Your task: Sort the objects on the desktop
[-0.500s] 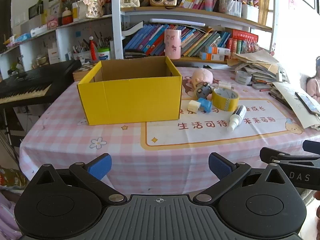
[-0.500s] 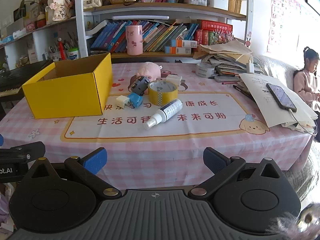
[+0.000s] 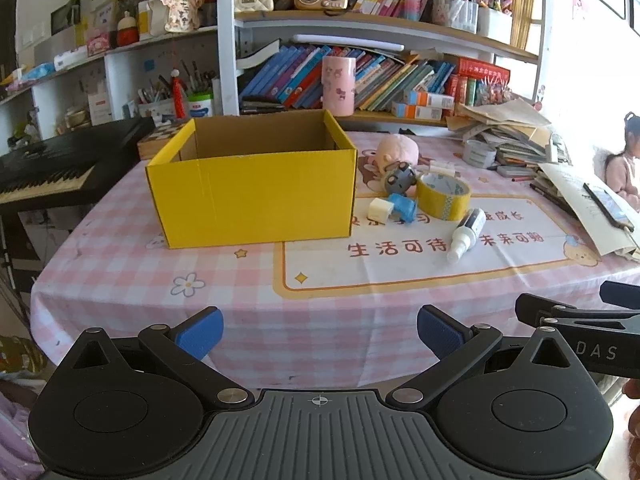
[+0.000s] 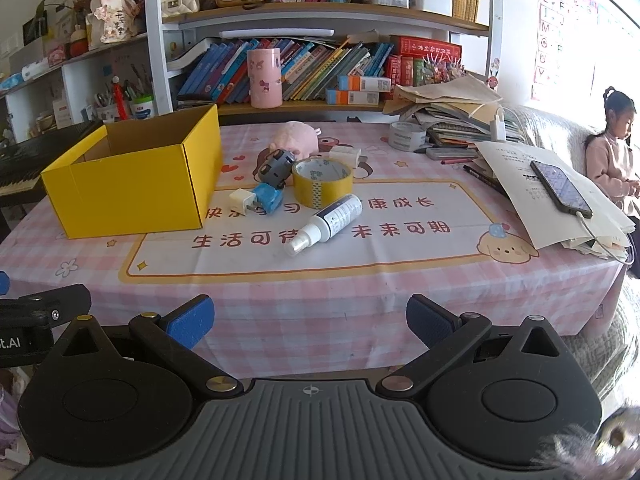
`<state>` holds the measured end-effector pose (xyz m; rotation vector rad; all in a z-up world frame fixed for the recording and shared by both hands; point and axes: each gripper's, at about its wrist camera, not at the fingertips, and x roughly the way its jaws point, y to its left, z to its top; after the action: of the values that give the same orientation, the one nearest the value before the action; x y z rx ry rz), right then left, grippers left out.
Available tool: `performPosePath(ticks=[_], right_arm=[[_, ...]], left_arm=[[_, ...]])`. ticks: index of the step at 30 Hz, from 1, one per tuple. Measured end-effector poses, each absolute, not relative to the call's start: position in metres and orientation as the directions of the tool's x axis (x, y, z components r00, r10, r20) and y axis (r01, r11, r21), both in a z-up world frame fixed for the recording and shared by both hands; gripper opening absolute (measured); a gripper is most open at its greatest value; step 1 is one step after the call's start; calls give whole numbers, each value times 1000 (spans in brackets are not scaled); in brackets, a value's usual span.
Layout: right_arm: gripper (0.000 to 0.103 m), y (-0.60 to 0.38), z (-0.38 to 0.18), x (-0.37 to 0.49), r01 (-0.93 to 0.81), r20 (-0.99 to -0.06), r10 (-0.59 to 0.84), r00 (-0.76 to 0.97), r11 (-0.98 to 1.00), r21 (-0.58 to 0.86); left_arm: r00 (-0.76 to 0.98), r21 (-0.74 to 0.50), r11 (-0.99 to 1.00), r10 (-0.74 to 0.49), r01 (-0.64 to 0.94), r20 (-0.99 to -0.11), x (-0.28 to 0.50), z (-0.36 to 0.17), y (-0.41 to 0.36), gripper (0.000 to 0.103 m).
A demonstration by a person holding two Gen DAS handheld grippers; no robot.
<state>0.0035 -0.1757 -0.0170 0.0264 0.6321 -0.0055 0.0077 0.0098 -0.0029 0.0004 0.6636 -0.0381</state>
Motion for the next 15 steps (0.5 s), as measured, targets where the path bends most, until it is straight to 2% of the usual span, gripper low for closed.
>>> performPosePath(ticks=[15], right_arm=[[103,-172,-19,8,12,-605,3,796,1000,20]], left_arm=[[783,-9,1000,-26,25,-621,11,-6,14,103]])
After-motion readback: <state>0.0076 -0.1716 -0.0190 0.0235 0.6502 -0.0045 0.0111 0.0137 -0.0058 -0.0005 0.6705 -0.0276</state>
